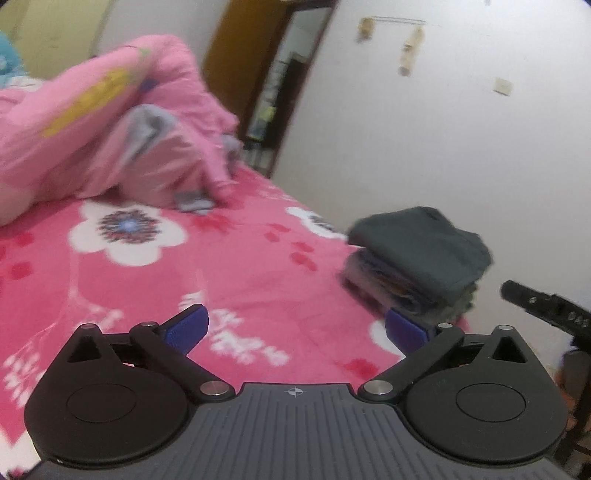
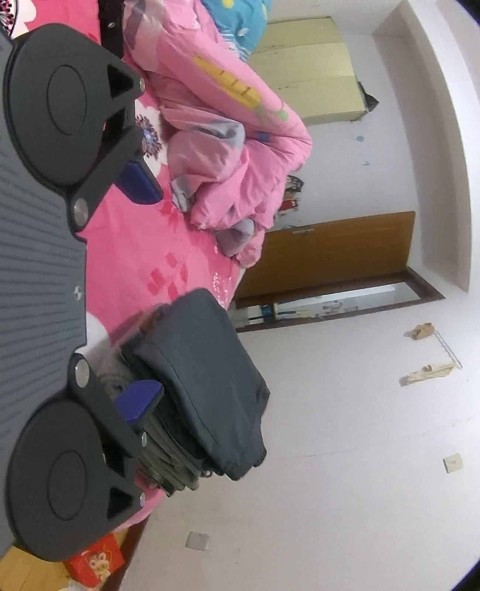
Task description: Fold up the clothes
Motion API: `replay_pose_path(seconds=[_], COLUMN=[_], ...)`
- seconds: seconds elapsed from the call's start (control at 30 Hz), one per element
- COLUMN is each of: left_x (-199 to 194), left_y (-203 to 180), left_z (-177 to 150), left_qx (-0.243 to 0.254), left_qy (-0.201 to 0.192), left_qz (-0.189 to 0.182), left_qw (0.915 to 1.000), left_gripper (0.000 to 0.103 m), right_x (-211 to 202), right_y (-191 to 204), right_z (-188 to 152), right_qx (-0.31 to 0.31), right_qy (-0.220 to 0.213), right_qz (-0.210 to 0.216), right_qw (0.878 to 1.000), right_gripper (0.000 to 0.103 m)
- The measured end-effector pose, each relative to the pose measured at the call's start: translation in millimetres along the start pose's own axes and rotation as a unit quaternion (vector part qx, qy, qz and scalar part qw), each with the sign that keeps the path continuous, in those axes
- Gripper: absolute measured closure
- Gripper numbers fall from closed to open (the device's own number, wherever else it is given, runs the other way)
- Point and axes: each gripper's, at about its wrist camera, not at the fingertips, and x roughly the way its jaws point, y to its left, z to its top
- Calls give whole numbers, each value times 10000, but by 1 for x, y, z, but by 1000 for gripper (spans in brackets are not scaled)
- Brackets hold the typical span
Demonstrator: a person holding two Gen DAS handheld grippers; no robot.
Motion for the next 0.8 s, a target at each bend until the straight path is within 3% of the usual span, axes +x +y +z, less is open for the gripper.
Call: replay_pose_path(seconds=[0.1,0.33,0.6,0.8], left_x=[-6,-21,-30,-26], left_y=[8,29,39,34], left_z=[-8,-22,-25,-26], left_qx=[57,-67,-193,-150], left_qy=[190,305,298,367], left_qz=[396,918,1203,1274], left_qw=[9990,9953,9921,9911], left_gripper=[0,0,0,0], right_x=[0,7,18,19], right_y=[17,58,90,83], right_z=[1,3,-9,-11], right_qx=[98,102,-394,-372], right_qy=[194,638,816,903], right_qz=[108,487,180,-98], right_qw=[9997,9967,9957,9952], right_gripper=[0,0,0,0])
